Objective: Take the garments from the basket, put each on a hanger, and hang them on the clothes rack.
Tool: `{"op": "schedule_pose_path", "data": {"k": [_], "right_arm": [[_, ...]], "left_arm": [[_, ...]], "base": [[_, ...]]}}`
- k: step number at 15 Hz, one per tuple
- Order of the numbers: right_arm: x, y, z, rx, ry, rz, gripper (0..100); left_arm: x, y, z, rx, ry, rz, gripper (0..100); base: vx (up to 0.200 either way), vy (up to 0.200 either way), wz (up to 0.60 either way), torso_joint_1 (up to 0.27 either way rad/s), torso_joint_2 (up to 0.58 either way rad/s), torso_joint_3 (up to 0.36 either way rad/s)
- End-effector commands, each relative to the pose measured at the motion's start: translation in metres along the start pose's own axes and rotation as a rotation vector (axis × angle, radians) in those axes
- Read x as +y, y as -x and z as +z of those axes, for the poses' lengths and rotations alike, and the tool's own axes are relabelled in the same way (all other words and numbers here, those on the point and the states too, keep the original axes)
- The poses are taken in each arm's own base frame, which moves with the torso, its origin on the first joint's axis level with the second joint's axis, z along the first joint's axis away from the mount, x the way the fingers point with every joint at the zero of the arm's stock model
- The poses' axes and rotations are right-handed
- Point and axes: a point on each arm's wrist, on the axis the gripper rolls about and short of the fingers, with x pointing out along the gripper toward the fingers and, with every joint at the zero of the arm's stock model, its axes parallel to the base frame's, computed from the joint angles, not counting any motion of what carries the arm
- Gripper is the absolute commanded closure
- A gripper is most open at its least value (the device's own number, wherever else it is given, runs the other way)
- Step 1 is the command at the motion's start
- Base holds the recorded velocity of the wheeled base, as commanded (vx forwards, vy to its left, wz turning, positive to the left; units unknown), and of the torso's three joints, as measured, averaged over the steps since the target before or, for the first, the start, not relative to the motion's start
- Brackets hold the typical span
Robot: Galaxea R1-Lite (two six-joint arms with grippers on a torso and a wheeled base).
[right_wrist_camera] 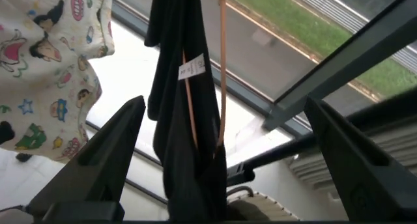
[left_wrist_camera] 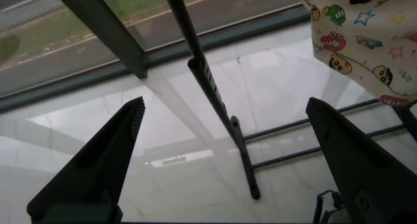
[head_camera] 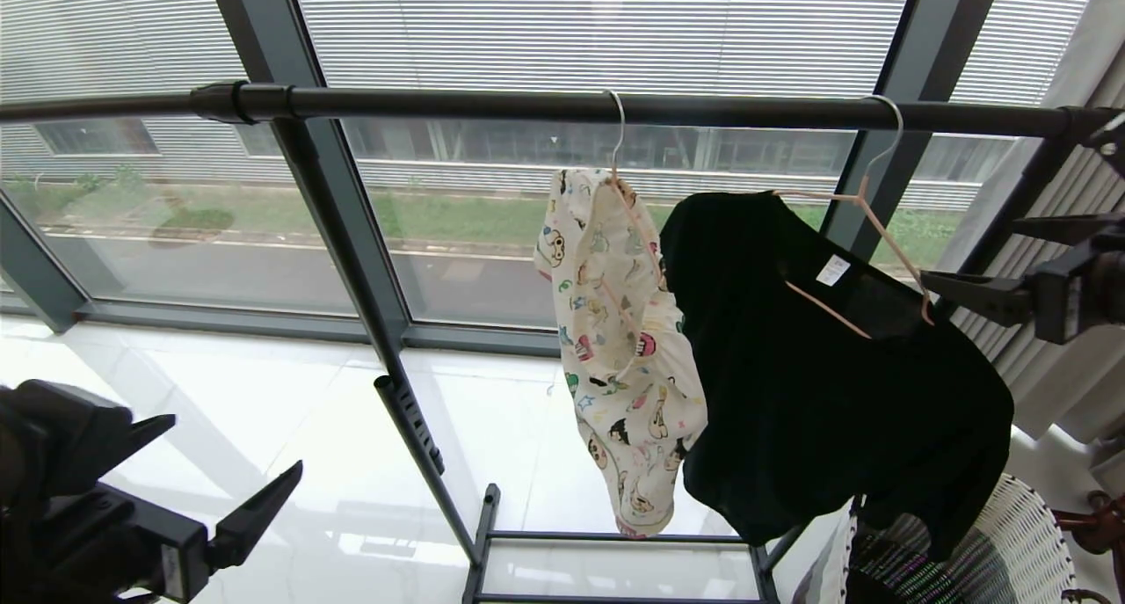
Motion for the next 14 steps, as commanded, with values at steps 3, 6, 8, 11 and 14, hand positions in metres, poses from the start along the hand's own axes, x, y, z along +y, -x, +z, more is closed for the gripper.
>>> {"op": "schedule_pose_path", "data": {"k": [3,6,8,11,14], "right_arm": [[0.017,0.137,-0.031,-0.124,-0.170,-0.258,0],[0.044,0.174,-0.069,-0.207,-0.253,-0.308,0],[0.060,0.184,-0.101,-0.189,-0.255,-0.306,0],[0.075,0.185,-0.146,-0.163,-0.222,-0.303,0],[0.085,0.189,-0.174,-0.189,-0.051,-0.318,0]], "left_arm": [[0.019,0.061,-0.020,-0.096,0.078,0.458,0],[0.006,0.091,-0.051,-0.088,0.084,0.581,0],[-0.009,0.107,-0.079,-0.065,0.082,0.655,0],[-0.015,0.110,-0.099,0.059,0.102,0.768,0],[-0.016,0.110,-0.100,0.066,0.103,0.767,0]], "base": [[0.000,0.000,0.00,0.000,0.00,0.000],[0.000,0.000,0.00,0.000,0.00,0.000],[0.000,0.000,0.00,0.000,0.00,0.000],[0.000,0.000,0.00,0.000,0.00,0.000],[0.000,0.000,0.00,0.000,0.00,0.000]]}}
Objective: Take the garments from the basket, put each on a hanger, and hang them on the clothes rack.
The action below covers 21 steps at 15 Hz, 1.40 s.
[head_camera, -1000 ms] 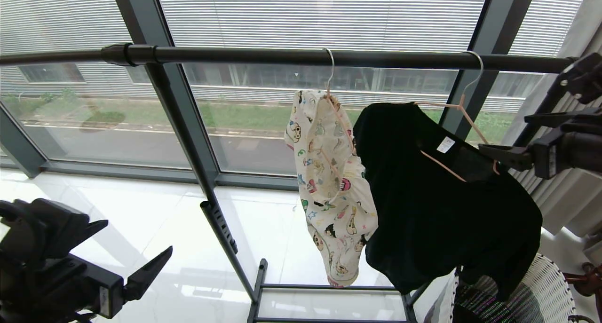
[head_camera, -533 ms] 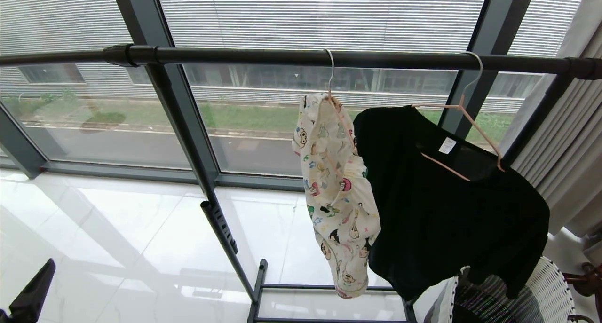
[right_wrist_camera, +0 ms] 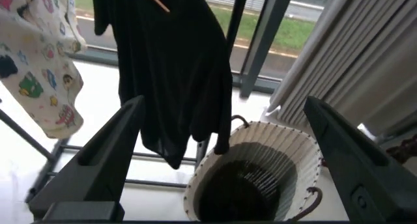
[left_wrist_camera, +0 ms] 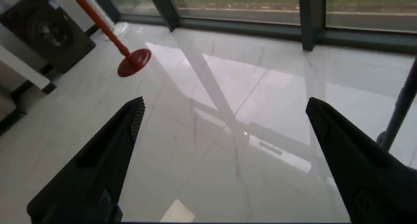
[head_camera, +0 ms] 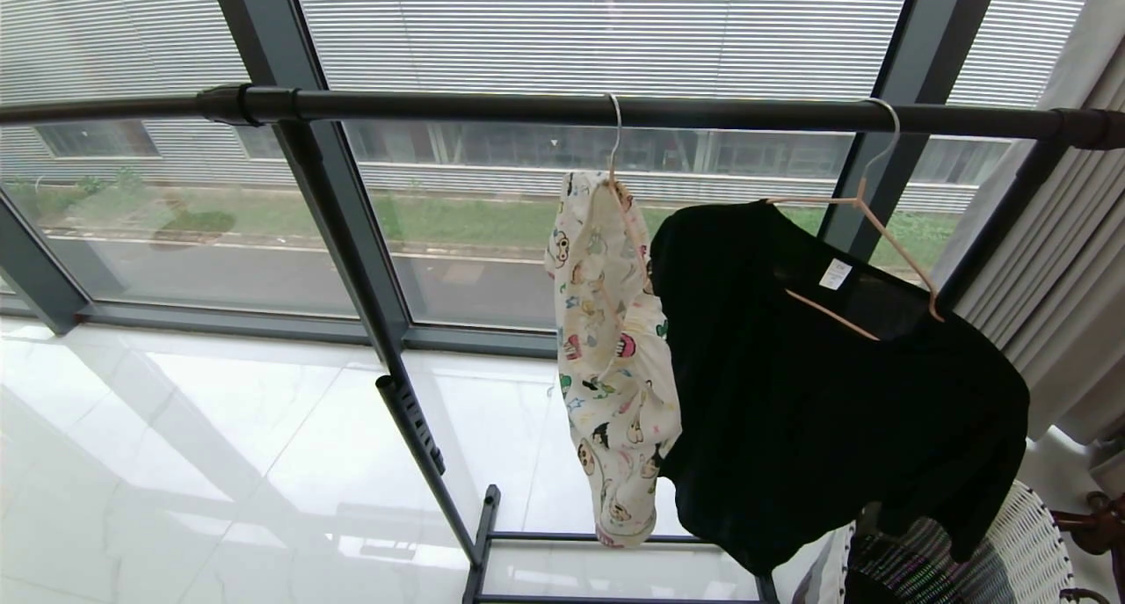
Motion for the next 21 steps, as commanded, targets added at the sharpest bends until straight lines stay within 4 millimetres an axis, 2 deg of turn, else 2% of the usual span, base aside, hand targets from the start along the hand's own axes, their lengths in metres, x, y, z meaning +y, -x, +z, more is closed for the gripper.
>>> {"op": "schedule_pose_path", "data": {"k": [1,2,4,6,8,10,11,12,17,18,20,21], "right_arm": [[0.004,0.010,-0.019,-0.101,0.074,-0.011,0],[0.004,0.004,-0.026,-0.125,0.081,-0.017,0],[0.005,-0.009,-0.052,-0.186,0.106,-0.036,0],[0.005,-0.010,-0.058,-0.126,0.093,-0.077,0],[0.005,-0.011,-0.063,-0.072,0.083,-0.097,0],[0.005,-0.011,-0.066,-0.045,0.080,-0.092,0],[0.005,-0.010,-0.068,-0.032,0.079,-0.086,0],[0.005,-0.006,-0.070,-0.073,0.074,-0.052,0],[0.004,-0.004,-0.071,-0.090,-0.069,-0.103,0],[0.004,-0.004,-0.071,-0.092,-0.069,-0.103,0],[0.004,-0.004,-0.071,-0.092,-0.069,-0.105,0],[0.004,-0.004,-0.071,-0.091,-0.071,-0.108,0]], "left_arm": [[0.000,0.003,-0.003,-0.024,0.019,0.014,0],[0.000,0.003,-0.003,-0.023,0.026,0.014,0],[0.000,0.003,-0.003,-0.024,0.020,0.013,0],[0.000,0.002,-0.003,-0.027,0.019,0.001,0],[0.000,0.002,-0.003,-0.059,0.073,-0.102,0],[-0.001,0.003,-0.003,-0.117,0.096,-0.236,0],[0.001,0.006,-0.005,-0.201,0.124,-0.342,0],[0.000,0.008,-0.005,-0.226,0.148,-0.398,0],[-0.001,0.007,-0.008,-0.167,0.305,-0.403,0],[-0.002,0.008,-0.007,-0.177,0.295,-0.443,0],[-0.006,0.011,-0.006,-0.254,0.203,-0.692,0],[-0.007,0.011,-0.006,-0.256,0.197,-0.715,0]], "base": [[0.000,0.000,0.00,0.000,0.00,0.000],[0.000,0.000,0.00,0.000,0.00,0.000],[0.000,0.000,0.00,0.000,0.00,0.000],[0.000,0.000,0.00,0.000,0.00,0.000],[0.000,0.000,0.00,0.000,0.00,0.000],[0.000,0.000,0.00,0.000,0.00,0.000],[0.000,0.000,0.00,0.000,0.00,0.000],[0.000,0.000,0.00,0.000,0.00,0.000],[0.000,0.000,0.00,0.000,0.00,0.000],[0.000,0.000,0.00,0.000,0.00,0.000],[0.000,0.000,0.00,0.000,0.00,0.000],[0.000,0.000,0.00,0.000,0.00,0.000]]}}
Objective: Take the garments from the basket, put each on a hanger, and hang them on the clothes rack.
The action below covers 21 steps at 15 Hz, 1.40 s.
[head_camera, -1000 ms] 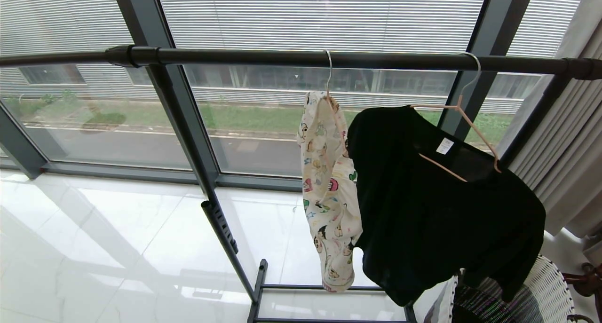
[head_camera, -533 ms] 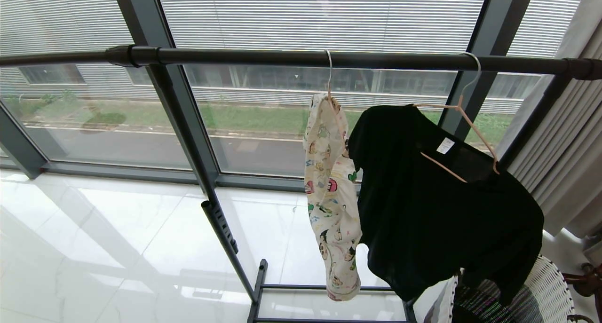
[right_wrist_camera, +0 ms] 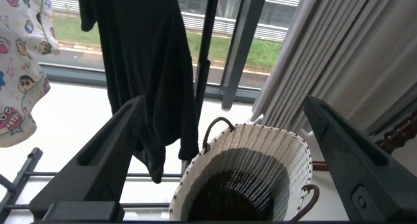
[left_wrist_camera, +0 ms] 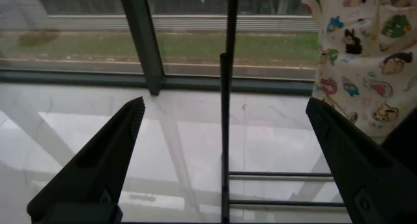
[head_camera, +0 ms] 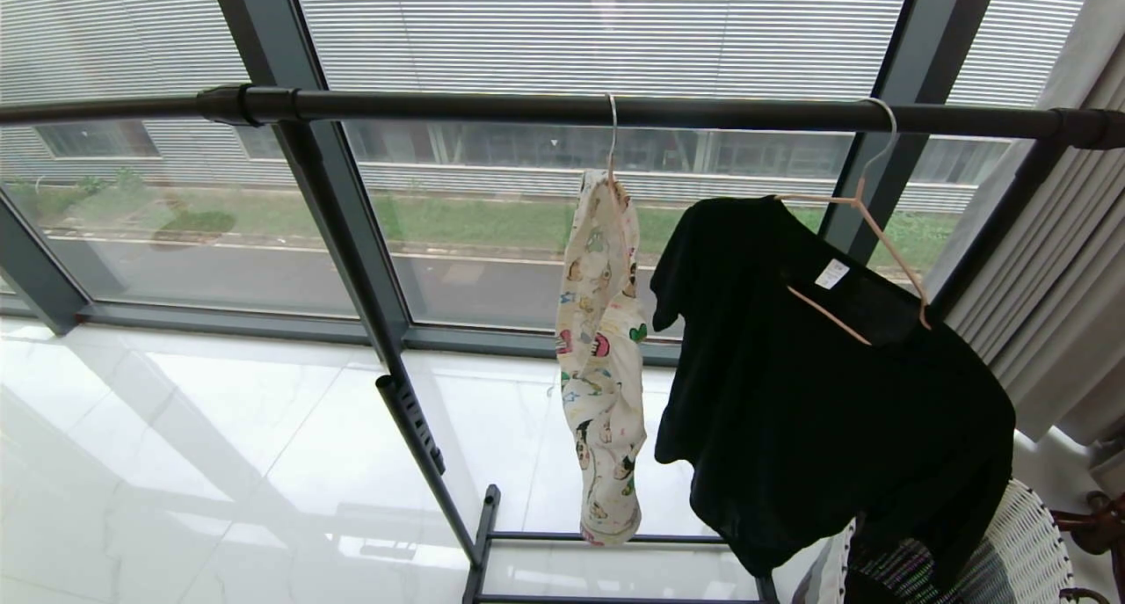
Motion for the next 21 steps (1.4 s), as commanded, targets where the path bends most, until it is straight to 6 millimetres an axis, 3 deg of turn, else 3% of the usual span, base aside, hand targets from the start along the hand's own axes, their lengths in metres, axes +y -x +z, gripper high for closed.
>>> {"op": "schedule_pose_path", "data": {"k": [1,7,12,21], "right_arm": [[0.0000,0.0000,0.0001,-0.001,-0.004,-0.001,0],[-0.0003,0.0000,-0.0001,0.000,-0.161,-0.012,0],[-0.0021,0.0002,-0.0039,0.035,-0.149,-0.101,0],[0.0003,0.0004,-0.0092,0.090,-0.085,-0.009,0]], "left_arm": [[-0.0002,-0.0001,-0.0025,0.026,0.021,0.000,0],[0.0007,0.0001,-0.0039,0.040,0.091,0.047,0],[0.0007,0.0001,-0.0039,0.040,0.090,0.047,0],[0.0007,0.0001,-0.0039,0.040,0.091,0.047,0]], "base": [[0.000,0.000,0.00,0.000,0.00,0.000],[0.000,0.000,0.00,0.000,0.00,0.000],[0.000,0.000,0.00,0.000,0.00,0.000],[0.000,0.000,0.00,0.000,0.00,0.000]]}}
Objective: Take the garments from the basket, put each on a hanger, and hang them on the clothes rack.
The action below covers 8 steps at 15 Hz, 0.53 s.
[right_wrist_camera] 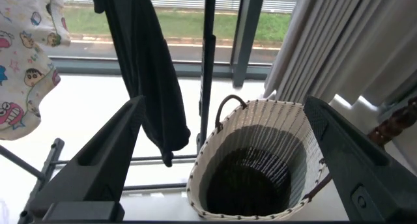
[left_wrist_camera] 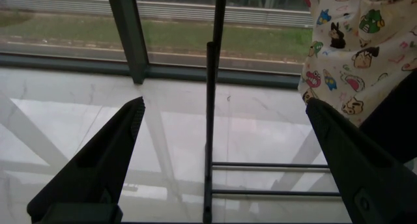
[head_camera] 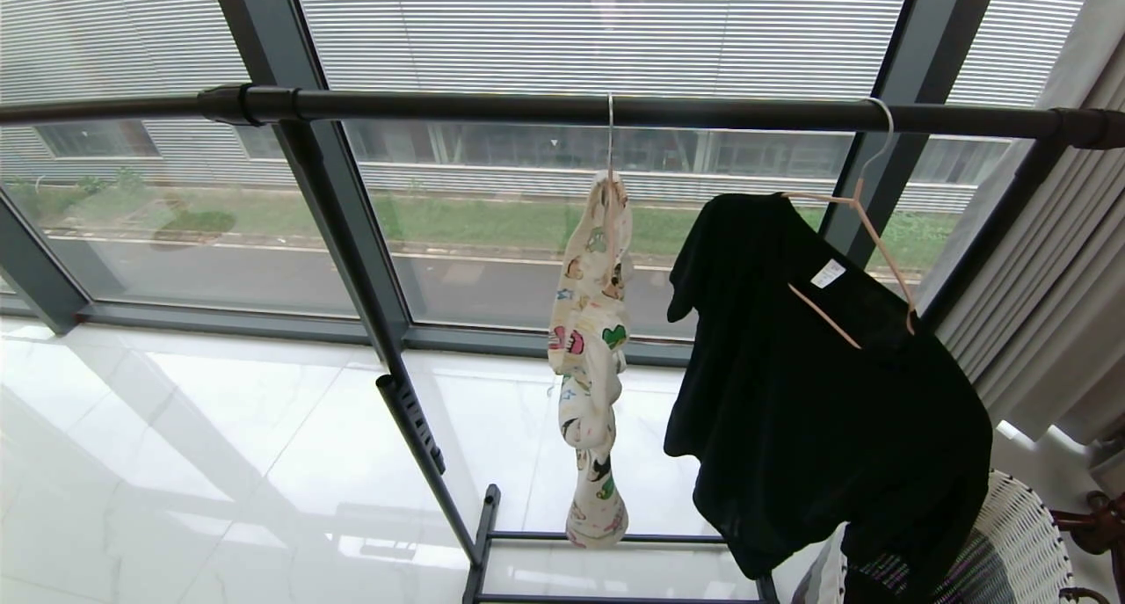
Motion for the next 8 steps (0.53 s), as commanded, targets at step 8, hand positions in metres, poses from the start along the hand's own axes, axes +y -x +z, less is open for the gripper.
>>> {"op": "schedule_pose_path", "data": {"k": [8], "right_arm": [[-0.0001,-0.0001,0.0001,0.000,-0.029,-0.002,0]], "left_arm": [[0.0000,0.0000,0.0000,0.000,0.001,0.000,0]], "base": [[0.000,0.000,0.00,0.000,0.00,0.000]]}}
